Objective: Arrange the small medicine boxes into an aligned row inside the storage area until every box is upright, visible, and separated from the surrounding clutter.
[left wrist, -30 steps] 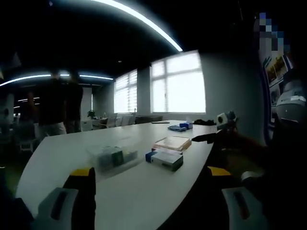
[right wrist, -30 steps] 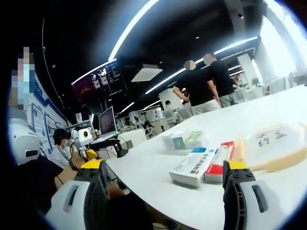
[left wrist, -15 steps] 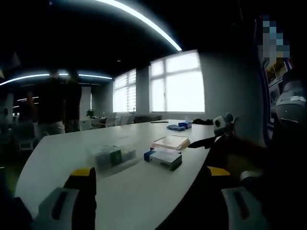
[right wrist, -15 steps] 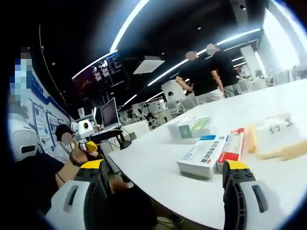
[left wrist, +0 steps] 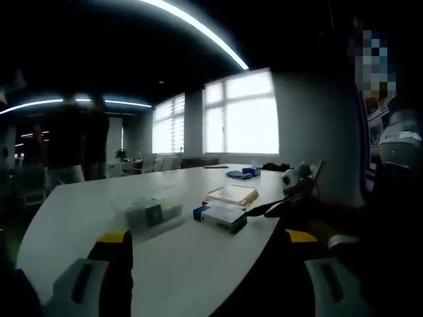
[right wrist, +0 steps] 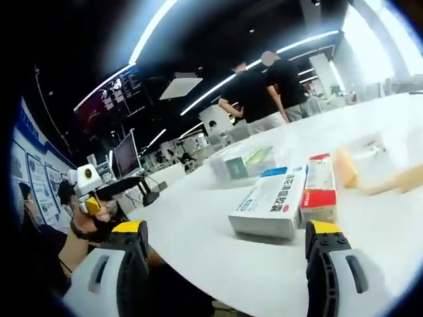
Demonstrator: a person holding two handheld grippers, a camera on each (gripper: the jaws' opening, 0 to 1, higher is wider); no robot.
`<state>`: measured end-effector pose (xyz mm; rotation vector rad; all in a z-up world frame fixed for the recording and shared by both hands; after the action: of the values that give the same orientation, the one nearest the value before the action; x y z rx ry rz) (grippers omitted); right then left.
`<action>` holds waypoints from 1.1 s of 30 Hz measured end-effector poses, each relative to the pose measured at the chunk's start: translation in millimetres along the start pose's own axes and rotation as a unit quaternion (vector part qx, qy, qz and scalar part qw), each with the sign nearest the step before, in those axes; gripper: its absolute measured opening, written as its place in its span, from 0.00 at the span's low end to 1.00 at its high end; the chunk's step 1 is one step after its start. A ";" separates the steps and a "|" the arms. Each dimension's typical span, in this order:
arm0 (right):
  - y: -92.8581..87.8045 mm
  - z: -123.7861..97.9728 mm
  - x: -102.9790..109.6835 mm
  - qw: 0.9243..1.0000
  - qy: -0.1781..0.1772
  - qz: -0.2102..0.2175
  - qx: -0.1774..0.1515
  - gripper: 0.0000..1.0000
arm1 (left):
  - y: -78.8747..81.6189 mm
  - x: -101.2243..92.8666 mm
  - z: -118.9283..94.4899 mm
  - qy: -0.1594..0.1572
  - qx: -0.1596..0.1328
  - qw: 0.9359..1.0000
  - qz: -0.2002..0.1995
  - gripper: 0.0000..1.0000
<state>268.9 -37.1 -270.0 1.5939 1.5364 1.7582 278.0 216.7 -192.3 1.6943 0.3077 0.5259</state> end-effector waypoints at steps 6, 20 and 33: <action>-2.1 19.2 -1.0 0.993 -0.091 -0.068 -0.036 0.92 | -3.0 2.7 0.5 0.005 0.006 1.000 -0.007 0.93; -3.4 21.8 -21.8 0.976 -0.149 -0.157 -0.012 0.53 | -14.8 3.1 1.0 -0.001 0.006 0.999 -0.034 0.91; 3.5 35.6 -39.6 0.971 -0.182 -0.155 -0.009 0.56 | -16.1 -6.3 11.5 -0.013 0.013 0.999 -0.033 0.91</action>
<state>313.8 -52.5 -294.5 1.4709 1.4855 1.2328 279.8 206.9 -210.5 1.7079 0.3527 0.4528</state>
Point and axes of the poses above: the point that each gripper's makers call its tool centre point, and the gripper's own axes: z roughly forward along the fingers, x roughly to its left, y roughly out of its top, the point moved 4 cm from there along -z, roughly backward along the fingers, and after that the axes turned 9 degrees about z, right-handed, at the moved point
